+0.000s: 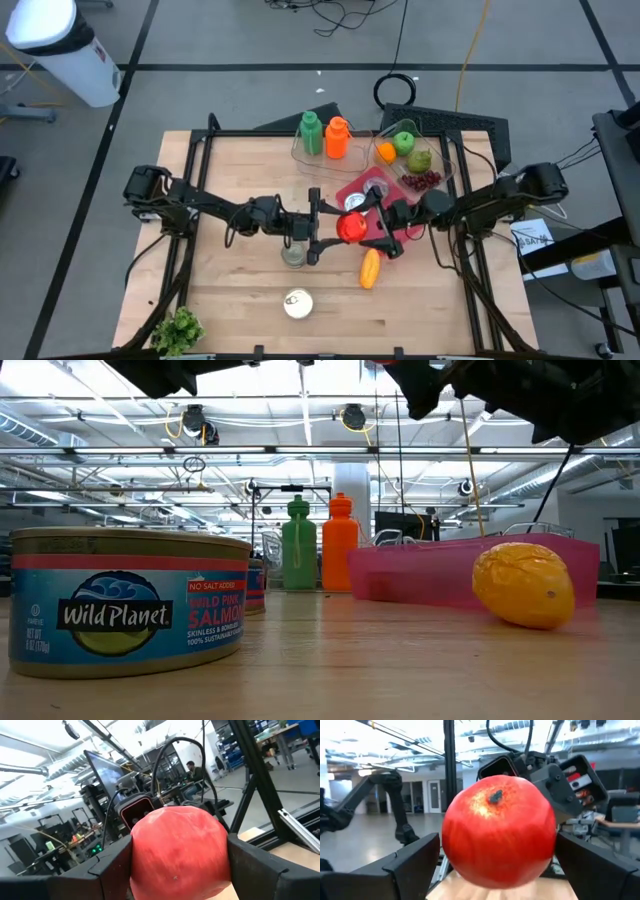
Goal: Pick & Place Food Item
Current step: Put the red apple into the right transparent bin
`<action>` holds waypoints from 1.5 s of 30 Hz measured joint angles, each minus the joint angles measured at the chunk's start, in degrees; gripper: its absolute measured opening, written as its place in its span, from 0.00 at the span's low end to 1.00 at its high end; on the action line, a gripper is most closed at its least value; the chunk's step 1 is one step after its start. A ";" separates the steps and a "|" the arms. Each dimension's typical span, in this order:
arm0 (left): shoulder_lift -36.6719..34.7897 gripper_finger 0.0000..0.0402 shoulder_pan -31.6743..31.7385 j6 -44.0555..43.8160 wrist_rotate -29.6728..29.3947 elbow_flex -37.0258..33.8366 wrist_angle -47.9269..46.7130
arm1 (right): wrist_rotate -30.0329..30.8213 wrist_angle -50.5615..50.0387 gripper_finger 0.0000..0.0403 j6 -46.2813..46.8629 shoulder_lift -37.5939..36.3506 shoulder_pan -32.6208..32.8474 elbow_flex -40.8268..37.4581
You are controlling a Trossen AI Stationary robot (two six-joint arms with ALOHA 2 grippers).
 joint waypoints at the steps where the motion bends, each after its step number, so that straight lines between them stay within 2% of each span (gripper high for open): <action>1: -0.03 0.69 0.01 -0.18 0.06 0.01 -0.03 | 0.83 0.09 0.93 -0.89 0.45 0.42 0.52; 6: -0.04 0.69 0.07 -0.46 -0.43 0.01 -0.51 | 5.07 -0.09 0.92 -3.38 2.11 1.87 2.27; 10: -0.10 0.69 0.07 -0.82 -0.72 0.01 -0.86 | 5.33 0.16 0.90 -2.65 3.21 1.89 3.23; 16: -0.21 0.69 0.16 -2.97 -1.09 0.01 -1.52 | 6.59 -0.18 0.78 -1.24 3.17 1.94 3.47; 19: -0.21 0.75 0.16 -4.86 -2.49 0.01 -1.96 | 6.73 -2.63 0.78 -0.51 1.55 1.87 3.47; 24: -1.27 0.95 -0.51 -6.62 -6.60 0.01 -3.82 | 8.17 -16.07 0.78 -0.16 -5.11 -0.25 3.63; 26: -2.57 0.97 -0.89 -6.37 -9.71 0.01 -5.27 | 8.30 -23.20 0.78 0.49 -8.52 -1.29 3.66; 29: -5.12 0.93 -1.79 -6.40 -16.53 0.01 -9.89 | 9.11 -33.58 0.78 0.98 -14.18 -2.58 3.66; 33: -6.53 0.88 -2.12 -6.62 -21.47 0.01 -15.57 | 18.52 -48.10 0.78 0.74 -22.70 -3.11 3.66; 38: -6.52 0.84 -2.02 -7.04 -21.32 0.01 -16.58 | 36.53 -63.90 0.78 -0.15 -31.45 -3.09 3.64; 42: -6.24 0.84 -1.36 -8.63 -20.62 -0.01 -18.35 | 51.09 -75.34 0.78 2.42 -35.02 -3.50 3.55; 45: -6.33 0.85 -0.79 -10.48 -20.61 -0.01 -18.22 | 54.40 -80.19 0.78 6.56 -36.19 -5.69 2.79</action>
